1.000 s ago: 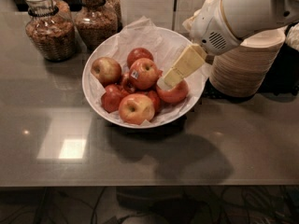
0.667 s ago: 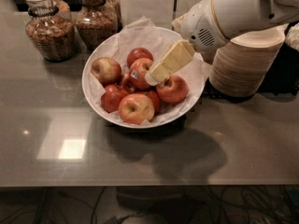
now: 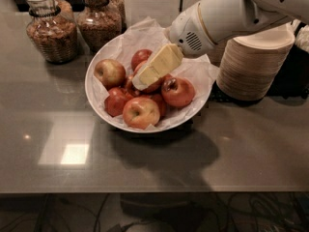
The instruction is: Pick apple from white bowl
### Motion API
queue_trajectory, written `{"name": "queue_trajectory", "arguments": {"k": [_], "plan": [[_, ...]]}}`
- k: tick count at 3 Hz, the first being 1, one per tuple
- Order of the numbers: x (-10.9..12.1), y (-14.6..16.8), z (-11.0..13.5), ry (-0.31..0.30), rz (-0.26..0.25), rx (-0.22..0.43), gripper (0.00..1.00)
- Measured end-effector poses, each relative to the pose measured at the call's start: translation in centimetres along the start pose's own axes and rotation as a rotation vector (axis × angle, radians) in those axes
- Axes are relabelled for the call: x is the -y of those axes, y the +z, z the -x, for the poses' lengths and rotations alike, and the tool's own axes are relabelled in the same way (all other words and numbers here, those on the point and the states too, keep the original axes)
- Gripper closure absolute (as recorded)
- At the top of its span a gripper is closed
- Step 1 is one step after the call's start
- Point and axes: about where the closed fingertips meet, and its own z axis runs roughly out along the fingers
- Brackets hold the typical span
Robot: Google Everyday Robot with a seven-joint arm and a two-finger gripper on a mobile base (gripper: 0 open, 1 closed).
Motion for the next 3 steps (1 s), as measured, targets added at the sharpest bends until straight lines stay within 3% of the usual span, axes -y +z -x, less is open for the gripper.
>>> {"name": "queue_trajectory", "arguments": {"k": [3], "plan": [[-0.2, 3.1, -1.4, 0.008, 0.0, -0.088, 0.6]]}}
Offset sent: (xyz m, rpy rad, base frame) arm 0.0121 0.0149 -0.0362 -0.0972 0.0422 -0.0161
